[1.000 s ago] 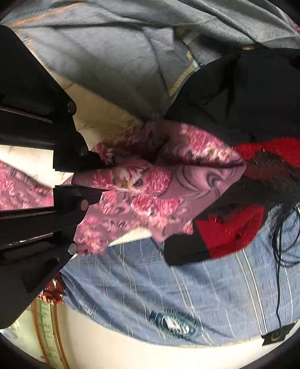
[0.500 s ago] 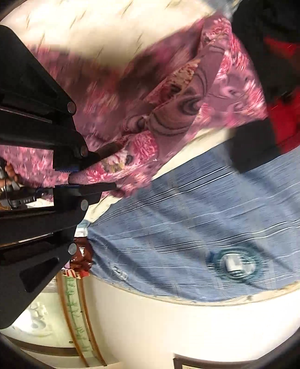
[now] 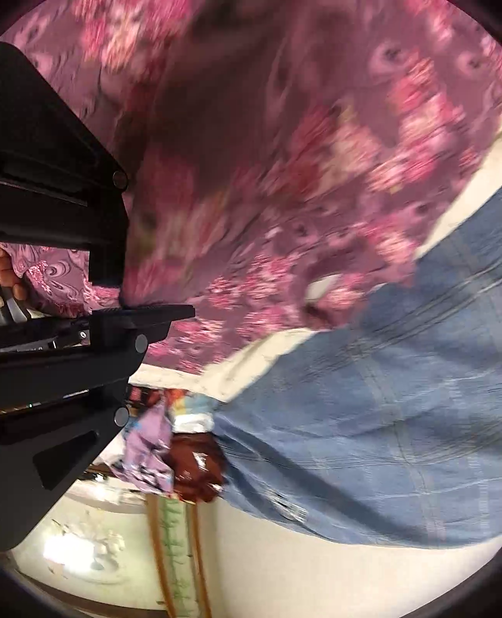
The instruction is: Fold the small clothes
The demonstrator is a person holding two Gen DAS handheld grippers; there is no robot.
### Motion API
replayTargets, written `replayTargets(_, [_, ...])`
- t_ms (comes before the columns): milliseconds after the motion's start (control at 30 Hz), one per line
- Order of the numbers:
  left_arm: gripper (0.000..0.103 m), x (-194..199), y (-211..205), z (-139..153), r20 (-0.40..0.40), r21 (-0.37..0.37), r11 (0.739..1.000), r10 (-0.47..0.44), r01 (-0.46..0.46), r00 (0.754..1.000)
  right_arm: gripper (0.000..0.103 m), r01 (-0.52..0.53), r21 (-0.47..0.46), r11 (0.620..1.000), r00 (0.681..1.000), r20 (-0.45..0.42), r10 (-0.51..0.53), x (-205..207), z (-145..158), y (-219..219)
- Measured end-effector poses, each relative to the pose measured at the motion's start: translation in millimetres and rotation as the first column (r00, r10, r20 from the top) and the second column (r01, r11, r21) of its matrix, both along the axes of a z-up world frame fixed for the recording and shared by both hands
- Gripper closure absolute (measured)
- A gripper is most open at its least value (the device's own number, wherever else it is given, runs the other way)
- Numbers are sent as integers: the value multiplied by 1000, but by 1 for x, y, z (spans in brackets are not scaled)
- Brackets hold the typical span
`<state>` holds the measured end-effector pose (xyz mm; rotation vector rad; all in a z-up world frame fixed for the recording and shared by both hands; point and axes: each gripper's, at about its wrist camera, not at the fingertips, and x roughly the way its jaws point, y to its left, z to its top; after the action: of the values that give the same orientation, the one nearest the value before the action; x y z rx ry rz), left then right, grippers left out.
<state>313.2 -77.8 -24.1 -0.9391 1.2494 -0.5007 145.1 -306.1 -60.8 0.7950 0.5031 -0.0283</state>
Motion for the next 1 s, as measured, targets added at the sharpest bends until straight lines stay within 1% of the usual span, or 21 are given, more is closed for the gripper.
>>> replayTargets(67, [98, -8, -10, 0, 7, 16, 998, -53, 53, 999, 84, 0, 2, 1000, 1000, 1, 0, 0, 0, 0])
replayTargets(100, [95, -11, -14, 2, 21, 29, 997, -77, 76, 997, 84, -1, 5, 1000, 1000, 1, 1, 0, 0, -1])
replayTargets(133, [85, -15, -15, 8, 42, 38, 994, -105, 104, 994, 84, -1, 7, 1000, 1000, 0, 1, -1, 0, -1])
replayTargets(167, [78, -22, -11, 15, 70, 49, 991, -132, 129, 989, 84, -2, 10, 1000, 1000, -1, 2, -1, 1, -1])
replayTargets(200, [63, -28, -4, 22, 99, 61, 989, -143, 137, 985, 84, -3, 15, 1000, 1000, -7, 3, 0, 1, -2])
replayTargets(233, [53, -34, 9, 30, 135, 79, 988, -145, 135, 980, 84, -5, 16, 1000, 1000, -17, 5, 1, 2, -2])
replayTargets(300, [47, -45, 42, 45, 227, 135, 987, -119, 90, 967, 83, -18, -27, 999, 995, -99, 15, 8, 11, 2])
replayTargets(333, [43, -49, 59, 51, 266, 179, 983, -98, 51, 959, 77, -34, -64, 997, 991, -129, 26, 11, 19, 7])
replayTargets(367, [41, -53, 79, 57, 306, 234, 972, -63, -11, 950, 75, -49, -82, 995, 990, -132, 38, 13, 26, 13])
replayTargets(400, [38, -55, 98, 60, 333, 277, 958, -25, -73, 942, 72, -93, -83, 992, 991, -104, 84, 16, 38, 24])
replayTargets(467, [37, -58, 128, 59, 370, 299, 939, 52, -171, 928, 63, -160, -86, 983, 985, -79, 154, 25, 53, 44])
replayTargets(500, [37, -59, 140, 57, 375, 284, 939, 78, -195, 924, 51, -210, -77, 975, 976, -79, 204, 34, 58, 59])
replayTargets(533, [37, -58, 150, 53, 373, 267, 940, 103, -213, 922, 46, -250, -61, 966, 966, -89, 245, 43, 60, 72])
replayTargets(600, [37, -54, 161, 47, 358, 261, 941, 113, -215, 927, 46, -335, -6, 942, 936, -114, 332, 64, 58, 99])
replayTargets(667, [37, -51, 165, 44, 351, 261, 941, 114, -214, 929, 46, -372, 69, 926, 914, -149, 378, 78, 48, 121])
replayTargets(700, [37, -50, 167, 43, 350, 257, 942, 116, -214, 930, 46, -381, 140, 914, 905, -144, 399, 86, 41, 130])
replayTargets(767, [37, -48, 170, 43, 345, 239, 948, 121, -212, 931, 44, -368, 209, 906, 906, -140, 400, 93, 32, 139])
replayTargets(833, [37, -47, 175, 42, 344, 234, 948, 126, -215, 930, 38, -333, 238, 912, 915, -152, 373, 102, 26, 147])
replayTargets(933, [37, -46, 172, 40, 342, 221, 952, 129, -213, 931, 36, -288, 286, 914, 926, -159, 342, 110, 20, 152])
replayTargets(967, [37, -46, 172, 40, 340, 216, 953, 129, -211, 932, 37, -272, 274, 923, 929, -173, 326, 112, 20, 154])
replayTargets(1000, [37, -46, 173, 40, 340, 209, 955, 132, -211, 931, 43, -260, 257, 931, 932, -186, 312, 115, 20, 154])
